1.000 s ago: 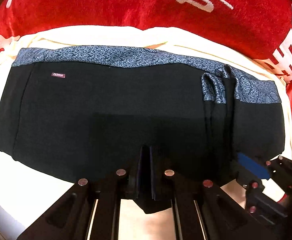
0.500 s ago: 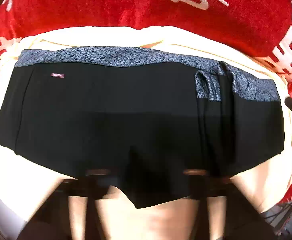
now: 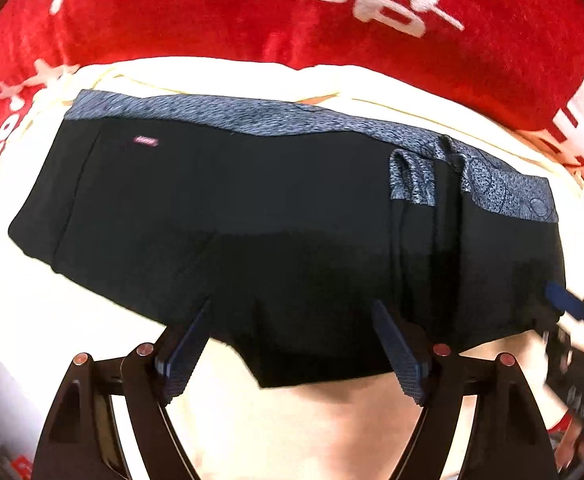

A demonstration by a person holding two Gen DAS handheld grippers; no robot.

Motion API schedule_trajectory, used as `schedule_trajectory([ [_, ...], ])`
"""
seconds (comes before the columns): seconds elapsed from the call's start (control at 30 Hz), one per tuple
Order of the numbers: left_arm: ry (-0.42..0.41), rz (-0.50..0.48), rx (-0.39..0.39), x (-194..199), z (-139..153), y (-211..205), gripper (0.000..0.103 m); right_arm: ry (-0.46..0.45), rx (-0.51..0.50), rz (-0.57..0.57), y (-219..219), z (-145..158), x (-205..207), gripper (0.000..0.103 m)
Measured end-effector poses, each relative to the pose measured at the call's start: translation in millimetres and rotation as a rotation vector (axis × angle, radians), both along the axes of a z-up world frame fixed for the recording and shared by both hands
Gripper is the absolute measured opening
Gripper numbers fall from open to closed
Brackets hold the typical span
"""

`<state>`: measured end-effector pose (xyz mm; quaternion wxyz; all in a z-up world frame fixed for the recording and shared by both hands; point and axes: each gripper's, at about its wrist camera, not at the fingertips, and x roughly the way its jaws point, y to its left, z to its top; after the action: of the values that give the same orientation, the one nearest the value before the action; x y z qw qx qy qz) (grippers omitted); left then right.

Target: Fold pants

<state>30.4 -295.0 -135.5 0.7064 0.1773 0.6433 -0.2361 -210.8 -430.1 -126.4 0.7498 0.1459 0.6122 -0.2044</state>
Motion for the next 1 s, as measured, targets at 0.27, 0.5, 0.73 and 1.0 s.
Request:
schedule_trajectory([
  [0.27, 0.006, 0.058, 0.003, 0.7, 5.9, 46.1, 0.081, 0.046, 0.065, 0.004, 40.0, -2.4, 3.4, 0.066],
  [0.5, 0.033, 0.109, 0.008, 15.8, 0.7, 94.2, 0.081, 0.084, 0.068, 0.019, 74.1, -13.3, 25.5, 0.071],
  [0.73, 0.047, 0.160, 0.013, 42.6, -7.8, 135.7, 0.081, 0.114, 0.050, 0.043, 102.3, -23.0, 59.5, 0.071],
  [1.0, 0.043, 0.204, 0.026, 68.7, -14.4, 165.3, 0.081, 0.145, 0.033, 0.037, 117.7, -40.7, 92.2, 0.078],
])
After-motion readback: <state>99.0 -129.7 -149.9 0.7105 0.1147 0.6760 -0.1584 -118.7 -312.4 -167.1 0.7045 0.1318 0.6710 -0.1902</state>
